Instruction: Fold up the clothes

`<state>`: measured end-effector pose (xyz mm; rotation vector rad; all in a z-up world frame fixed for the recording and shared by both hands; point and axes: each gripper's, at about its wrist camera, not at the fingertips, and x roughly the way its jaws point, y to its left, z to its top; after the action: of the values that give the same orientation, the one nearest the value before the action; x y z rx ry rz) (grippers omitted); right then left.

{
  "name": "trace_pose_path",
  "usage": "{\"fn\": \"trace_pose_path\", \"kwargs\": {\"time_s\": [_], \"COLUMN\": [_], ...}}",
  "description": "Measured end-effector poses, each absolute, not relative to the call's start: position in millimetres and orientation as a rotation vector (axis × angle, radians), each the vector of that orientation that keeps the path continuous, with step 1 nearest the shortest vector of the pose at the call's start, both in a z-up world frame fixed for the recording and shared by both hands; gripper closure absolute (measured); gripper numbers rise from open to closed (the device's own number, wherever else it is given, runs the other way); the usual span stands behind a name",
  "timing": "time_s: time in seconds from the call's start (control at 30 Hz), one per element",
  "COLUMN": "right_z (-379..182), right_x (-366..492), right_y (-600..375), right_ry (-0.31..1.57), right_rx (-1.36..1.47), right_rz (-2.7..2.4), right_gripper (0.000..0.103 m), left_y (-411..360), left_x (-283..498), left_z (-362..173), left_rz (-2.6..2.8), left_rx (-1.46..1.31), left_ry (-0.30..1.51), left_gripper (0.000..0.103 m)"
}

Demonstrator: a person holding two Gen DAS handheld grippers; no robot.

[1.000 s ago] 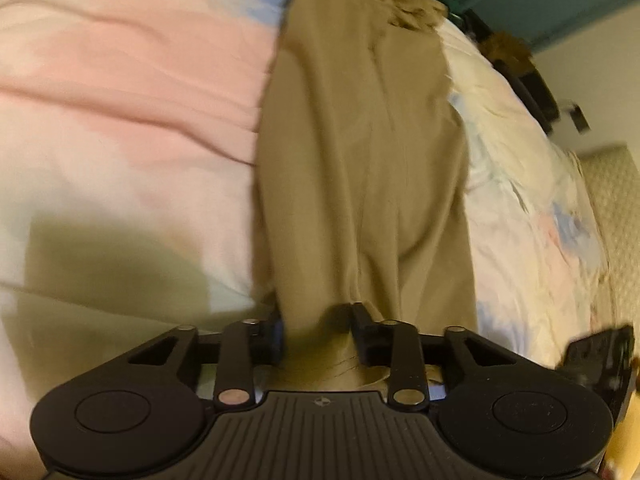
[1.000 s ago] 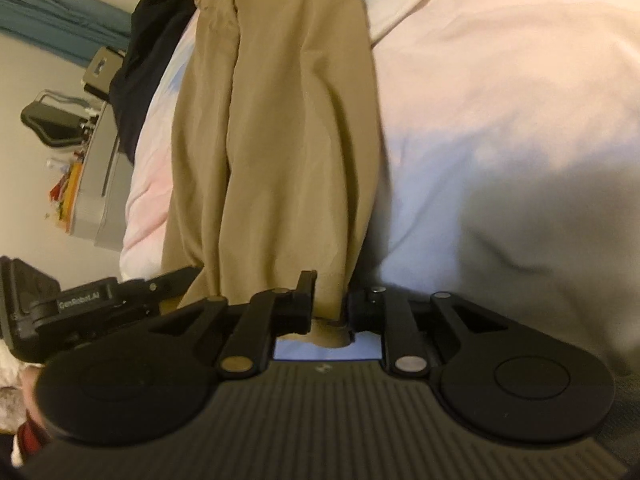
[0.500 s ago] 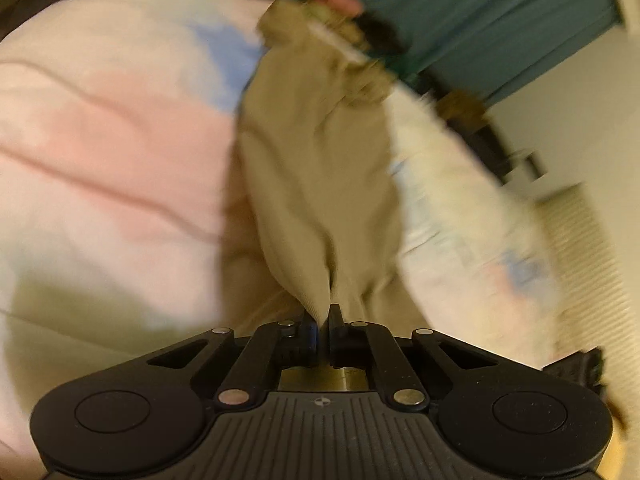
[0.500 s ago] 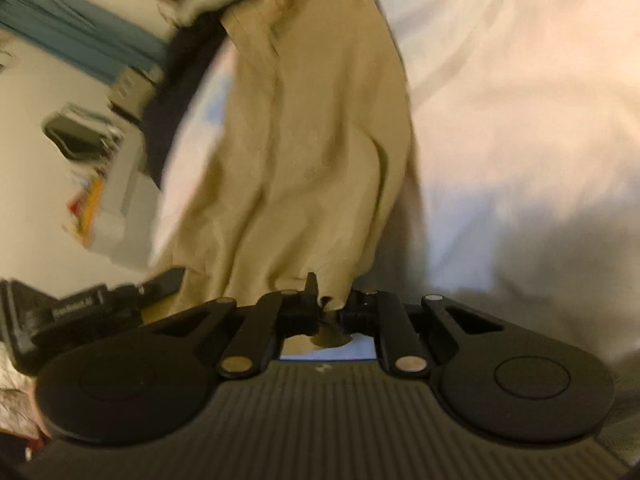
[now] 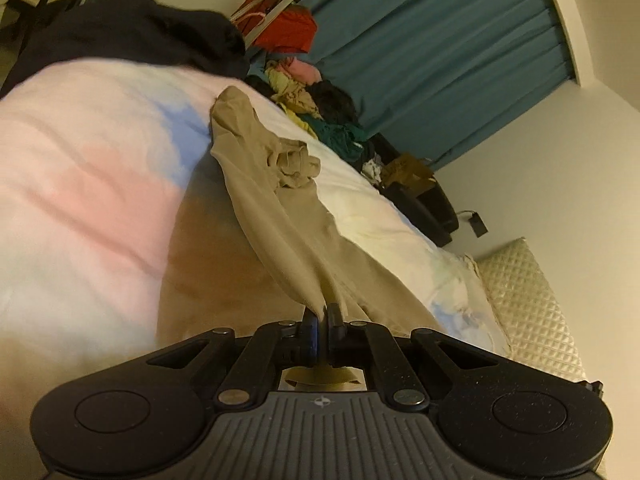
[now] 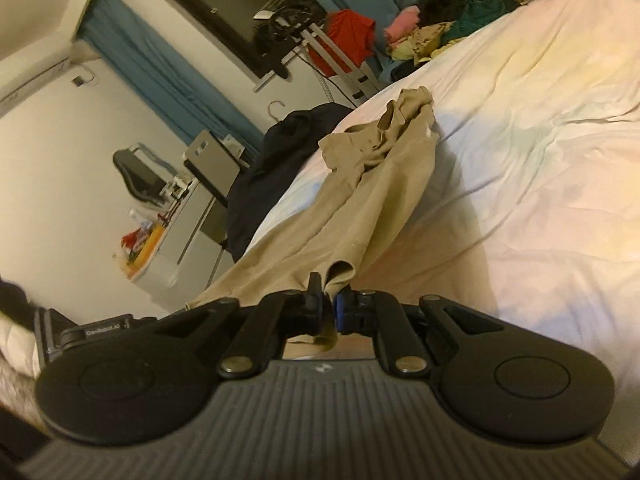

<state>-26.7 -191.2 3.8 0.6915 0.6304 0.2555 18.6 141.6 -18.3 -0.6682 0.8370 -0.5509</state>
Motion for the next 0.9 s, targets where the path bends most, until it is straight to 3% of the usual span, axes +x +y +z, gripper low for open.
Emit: {"fn": "trace_pose_path", "kwargs": {"time_s": [0.27,0.63,0.9], "right_z": [-24,-35,-79], "right_x": [-81,73,183], "right_y": [-191,-199,-205], "right_ry": [0.658,0.552,0.570], "right_rx": [0.756,0.760,0.702], "right_rz": [0.278,0.167,0.091], "right_gripper": [0.095,0.095,0.095], "left_y": [160,122,71], "left_x": [-38,116,232], "left_z": [-47,-26,-59], "left_rz": [-0.483,-0.253,-0.153], "left_rx": [-0.785,-0.655,-0.445], "left_ry": [0.899,0.787,0.745], "left_gripper": [0.101,0.101,0.101]}}
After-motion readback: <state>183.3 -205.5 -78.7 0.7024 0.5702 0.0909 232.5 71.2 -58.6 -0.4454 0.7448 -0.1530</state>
